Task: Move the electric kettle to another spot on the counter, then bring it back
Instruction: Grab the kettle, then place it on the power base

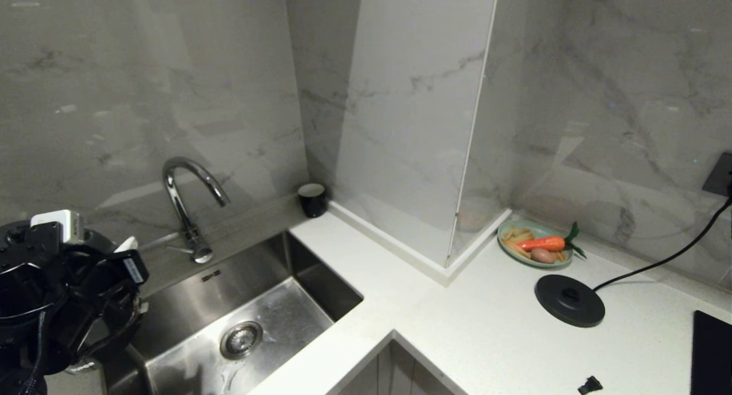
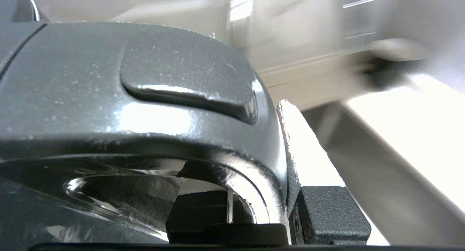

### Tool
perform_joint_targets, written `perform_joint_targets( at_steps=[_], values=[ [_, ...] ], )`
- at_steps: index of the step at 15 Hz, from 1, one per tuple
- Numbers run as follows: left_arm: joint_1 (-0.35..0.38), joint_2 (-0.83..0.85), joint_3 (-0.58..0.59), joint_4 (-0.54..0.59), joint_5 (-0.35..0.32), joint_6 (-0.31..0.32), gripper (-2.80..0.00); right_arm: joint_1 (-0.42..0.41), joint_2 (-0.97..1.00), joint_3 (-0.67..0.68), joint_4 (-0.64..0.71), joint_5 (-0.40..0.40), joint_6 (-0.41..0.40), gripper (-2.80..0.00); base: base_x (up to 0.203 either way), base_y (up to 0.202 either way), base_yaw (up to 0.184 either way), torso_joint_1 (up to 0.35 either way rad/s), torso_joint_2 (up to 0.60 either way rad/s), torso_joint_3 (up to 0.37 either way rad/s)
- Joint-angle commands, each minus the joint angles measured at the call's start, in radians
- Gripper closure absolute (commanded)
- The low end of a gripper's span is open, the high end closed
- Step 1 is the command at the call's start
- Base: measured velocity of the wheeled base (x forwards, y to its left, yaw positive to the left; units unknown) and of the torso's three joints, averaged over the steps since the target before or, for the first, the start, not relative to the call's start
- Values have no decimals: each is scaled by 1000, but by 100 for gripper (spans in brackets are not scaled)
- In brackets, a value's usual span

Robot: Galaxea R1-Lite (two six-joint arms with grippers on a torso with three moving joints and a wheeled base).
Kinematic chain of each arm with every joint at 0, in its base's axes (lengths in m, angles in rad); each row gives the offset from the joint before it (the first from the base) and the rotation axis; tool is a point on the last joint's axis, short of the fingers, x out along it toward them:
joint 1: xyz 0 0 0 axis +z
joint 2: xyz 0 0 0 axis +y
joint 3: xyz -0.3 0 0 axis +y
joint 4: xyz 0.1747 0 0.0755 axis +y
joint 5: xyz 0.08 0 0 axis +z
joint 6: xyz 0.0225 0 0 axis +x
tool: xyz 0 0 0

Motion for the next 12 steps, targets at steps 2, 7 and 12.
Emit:
perform_joint_targets(
  at_steps=[2, 7, 12],
  values=[
    [-127, -89, -44, 100, -8, 21, 0, 0, 1, 0, 0, 0, 0, 0, 0, 0, 0, 0, 0, 0],
    [-290, -127, -76, 213, -9, 19, 0, 0, 1, 0, 0, 0, 0, 0, 0, 0, 0, 0, 0, 0],
    [-373, -128, -60, 213, -4, 2, 0, 1, 0, 0, 0, 2, -3, 0, 0, 0, 0, 0, 0, 0]
  ],
)
